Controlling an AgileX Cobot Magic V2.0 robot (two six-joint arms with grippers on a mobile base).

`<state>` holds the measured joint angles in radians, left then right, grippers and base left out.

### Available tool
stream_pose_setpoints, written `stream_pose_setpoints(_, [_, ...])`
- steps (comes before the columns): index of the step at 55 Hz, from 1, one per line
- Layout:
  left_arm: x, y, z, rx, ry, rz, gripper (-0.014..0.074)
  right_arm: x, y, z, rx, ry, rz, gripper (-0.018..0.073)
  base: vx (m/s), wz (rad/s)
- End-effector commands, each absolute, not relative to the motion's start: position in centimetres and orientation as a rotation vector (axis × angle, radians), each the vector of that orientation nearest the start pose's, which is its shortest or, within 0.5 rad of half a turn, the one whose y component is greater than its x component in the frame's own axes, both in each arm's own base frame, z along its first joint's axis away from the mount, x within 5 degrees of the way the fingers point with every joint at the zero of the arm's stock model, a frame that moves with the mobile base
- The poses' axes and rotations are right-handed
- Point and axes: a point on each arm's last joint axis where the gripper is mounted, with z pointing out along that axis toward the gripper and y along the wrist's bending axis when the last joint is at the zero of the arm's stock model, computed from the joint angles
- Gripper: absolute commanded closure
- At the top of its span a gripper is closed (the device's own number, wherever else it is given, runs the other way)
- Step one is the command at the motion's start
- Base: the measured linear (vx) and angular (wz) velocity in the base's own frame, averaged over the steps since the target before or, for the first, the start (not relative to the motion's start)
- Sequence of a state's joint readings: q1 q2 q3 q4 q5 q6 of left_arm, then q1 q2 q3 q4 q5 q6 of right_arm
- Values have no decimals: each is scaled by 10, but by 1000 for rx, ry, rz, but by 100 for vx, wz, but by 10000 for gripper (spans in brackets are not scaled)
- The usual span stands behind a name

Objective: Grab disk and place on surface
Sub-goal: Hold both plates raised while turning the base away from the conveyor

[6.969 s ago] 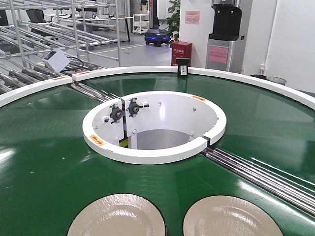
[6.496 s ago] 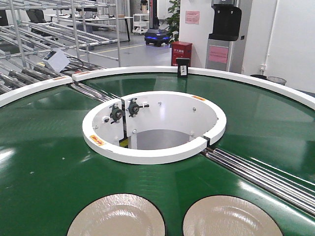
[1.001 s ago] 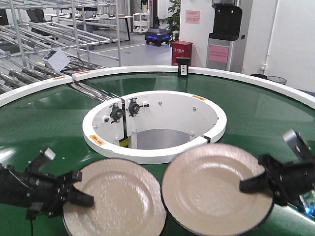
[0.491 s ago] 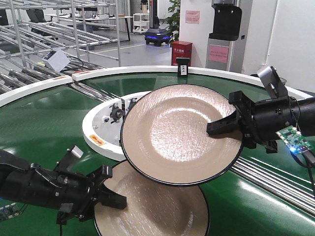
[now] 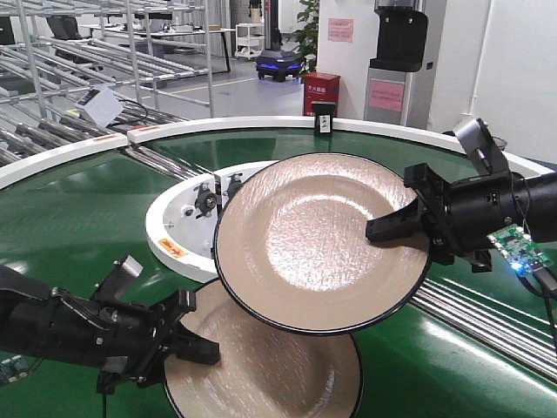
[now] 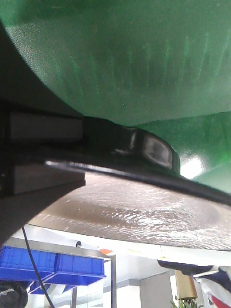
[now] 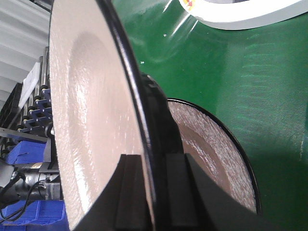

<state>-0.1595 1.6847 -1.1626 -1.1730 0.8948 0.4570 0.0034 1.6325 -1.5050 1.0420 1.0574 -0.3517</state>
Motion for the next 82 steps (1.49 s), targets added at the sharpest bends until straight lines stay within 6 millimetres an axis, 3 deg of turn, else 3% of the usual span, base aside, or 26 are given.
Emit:
stream_pose_setpoints(1, [328,-124,299,-109,2358,-1410,601,339,71,412,-23,2119,1253,567,0,0])
stream_pose_setpoints(45, [328,-124,299,-109,2358,-1410,601,339,71,412,-24,2119,1252,567,-2,-1])
stream_pose_setpoints(82, [328,-124,299,-108,2359,-1411,601,339,71,412,-24,2119,1252,567,-23,-10])
